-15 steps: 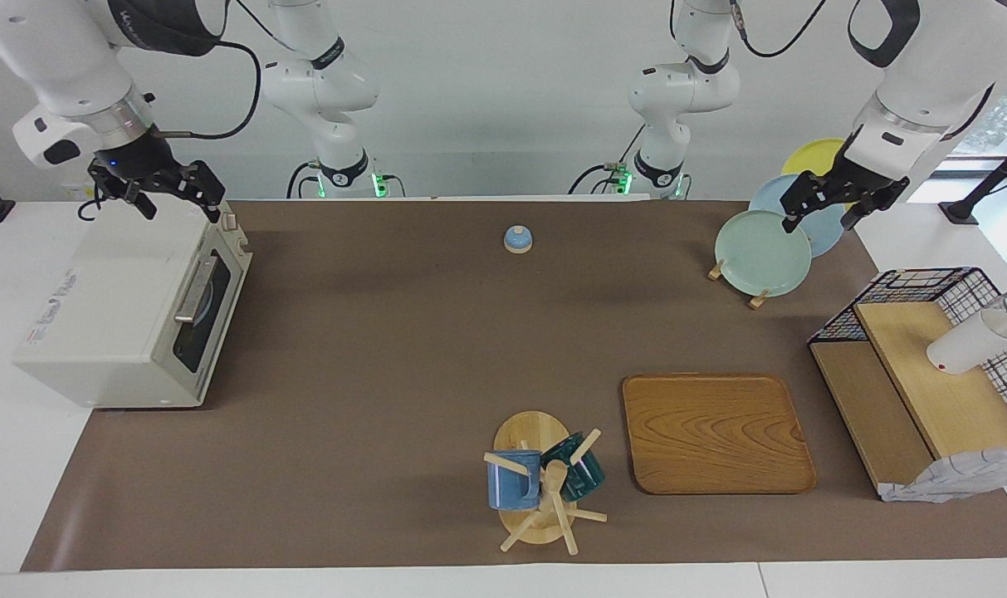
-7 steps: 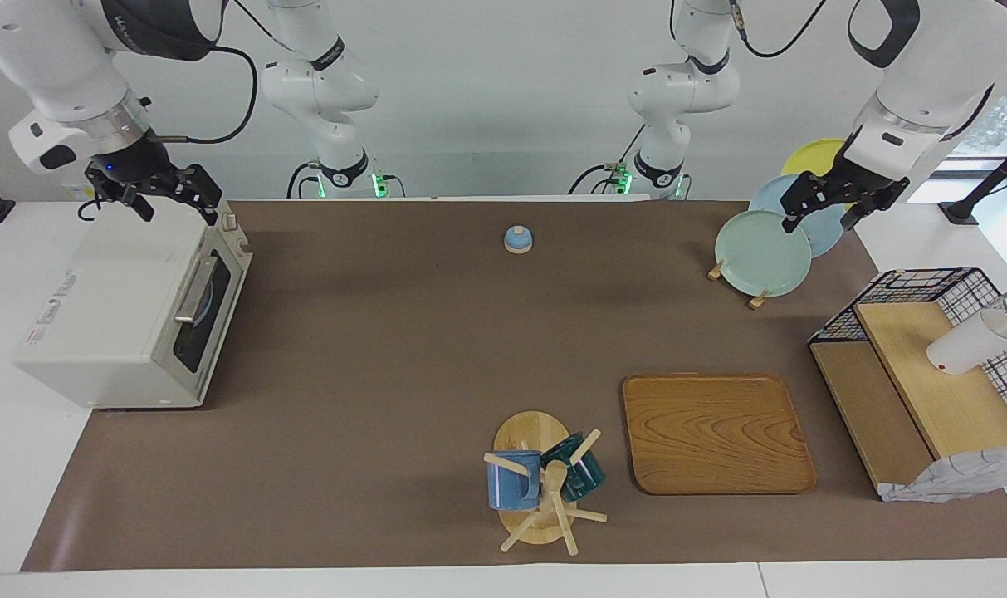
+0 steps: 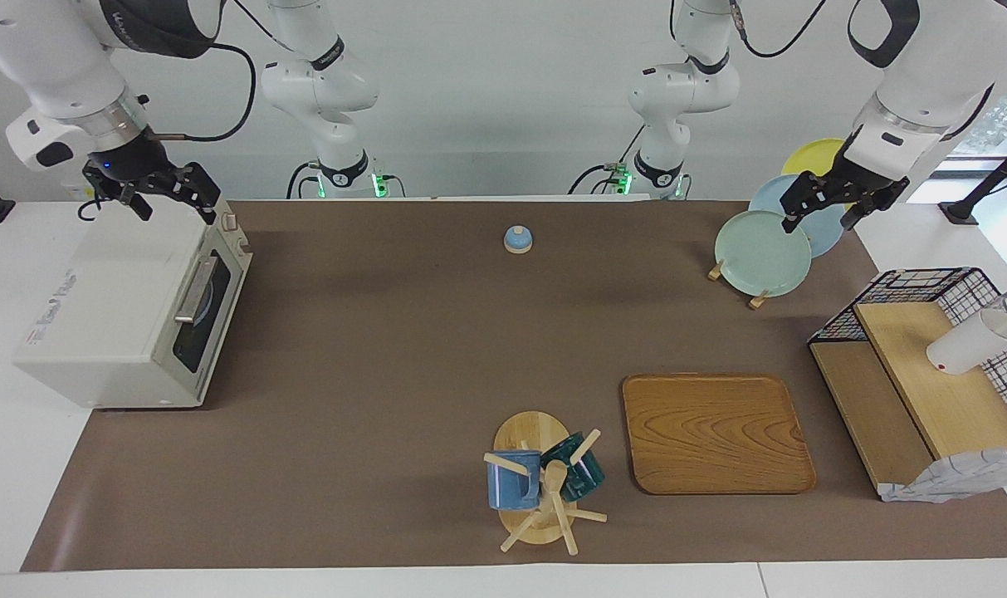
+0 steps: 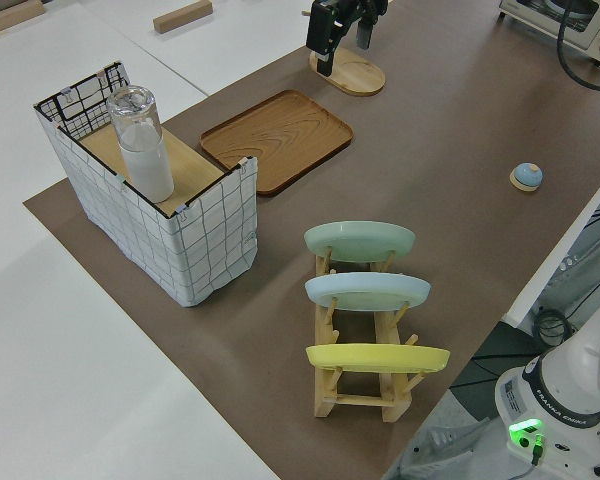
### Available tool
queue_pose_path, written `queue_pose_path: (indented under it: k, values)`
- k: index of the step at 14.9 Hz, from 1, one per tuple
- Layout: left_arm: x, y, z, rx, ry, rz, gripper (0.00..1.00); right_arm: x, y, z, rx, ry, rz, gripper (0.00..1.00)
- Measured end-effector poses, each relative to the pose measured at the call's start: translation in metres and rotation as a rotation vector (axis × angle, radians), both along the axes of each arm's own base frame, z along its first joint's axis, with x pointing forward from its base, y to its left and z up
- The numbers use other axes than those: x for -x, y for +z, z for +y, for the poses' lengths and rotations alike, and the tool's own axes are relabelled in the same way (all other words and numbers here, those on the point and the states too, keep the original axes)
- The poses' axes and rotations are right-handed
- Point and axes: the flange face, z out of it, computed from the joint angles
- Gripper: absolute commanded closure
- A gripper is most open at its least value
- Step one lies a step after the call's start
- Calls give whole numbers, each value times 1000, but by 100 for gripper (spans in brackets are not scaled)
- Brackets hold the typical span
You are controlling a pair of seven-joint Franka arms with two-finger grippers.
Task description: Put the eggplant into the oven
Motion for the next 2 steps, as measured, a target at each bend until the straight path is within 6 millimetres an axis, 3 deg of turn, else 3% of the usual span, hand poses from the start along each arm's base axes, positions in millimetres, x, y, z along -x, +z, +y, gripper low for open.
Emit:
queue_pose_path:
  k: [2]
  values:
    - [0,0,0,0,0,0,0,0,0,1,0,1,-1,0]
